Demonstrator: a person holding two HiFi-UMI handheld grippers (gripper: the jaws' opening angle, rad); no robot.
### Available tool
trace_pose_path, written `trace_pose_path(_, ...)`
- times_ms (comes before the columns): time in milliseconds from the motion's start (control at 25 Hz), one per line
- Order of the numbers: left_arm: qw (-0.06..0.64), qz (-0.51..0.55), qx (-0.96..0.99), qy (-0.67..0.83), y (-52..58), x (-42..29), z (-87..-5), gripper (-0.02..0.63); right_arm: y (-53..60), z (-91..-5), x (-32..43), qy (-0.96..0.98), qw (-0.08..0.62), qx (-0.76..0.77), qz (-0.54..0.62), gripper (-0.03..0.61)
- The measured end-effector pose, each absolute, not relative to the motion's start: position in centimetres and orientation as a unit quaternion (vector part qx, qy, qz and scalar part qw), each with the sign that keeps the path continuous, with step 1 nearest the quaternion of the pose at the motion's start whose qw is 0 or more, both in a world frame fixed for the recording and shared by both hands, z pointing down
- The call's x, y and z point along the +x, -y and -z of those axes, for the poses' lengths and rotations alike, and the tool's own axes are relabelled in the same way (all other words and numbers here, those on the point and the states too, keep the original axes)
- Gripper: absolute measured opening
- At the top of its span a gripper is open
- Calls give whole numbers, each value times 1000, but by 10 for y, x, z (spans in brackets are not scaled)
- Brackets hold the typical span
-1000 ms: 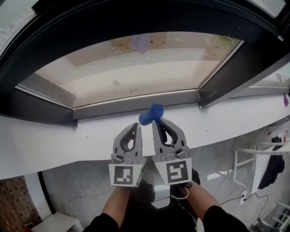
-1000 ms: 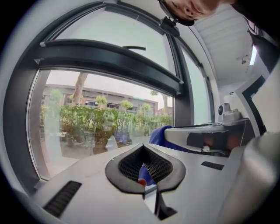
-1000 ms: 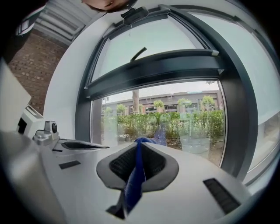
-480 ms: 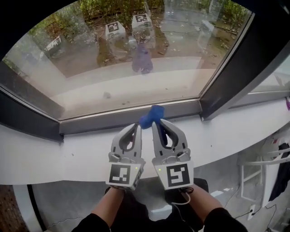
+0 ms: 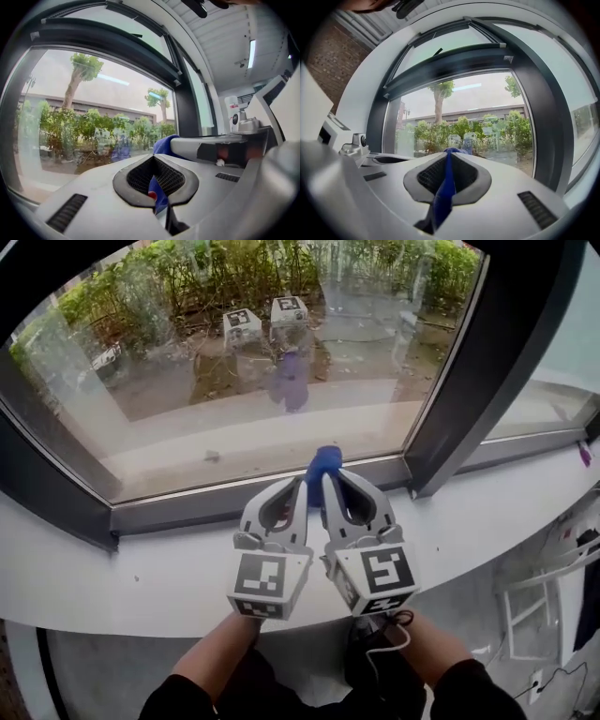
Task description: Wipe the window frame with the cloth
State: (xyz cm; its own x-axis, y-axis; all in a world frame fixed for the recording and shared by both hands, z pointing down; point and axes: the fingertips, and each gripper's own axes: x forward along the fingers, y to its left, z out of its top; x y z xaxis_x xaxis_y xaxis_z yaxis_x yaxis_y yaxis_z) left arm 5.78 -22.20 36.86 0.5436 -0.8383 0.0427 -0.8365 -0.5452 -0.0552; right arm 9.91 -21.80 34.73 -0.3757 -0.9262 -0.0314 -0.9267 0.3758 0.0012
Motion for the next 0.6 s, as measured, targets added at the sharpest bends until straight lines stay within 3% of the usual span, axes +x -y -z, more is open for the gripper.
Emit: trace_pose_path(600, -37, 30, -890, -454, 257, 82, -354, 5, 278, -265, 189, -743, 69, -664, -41, 18)
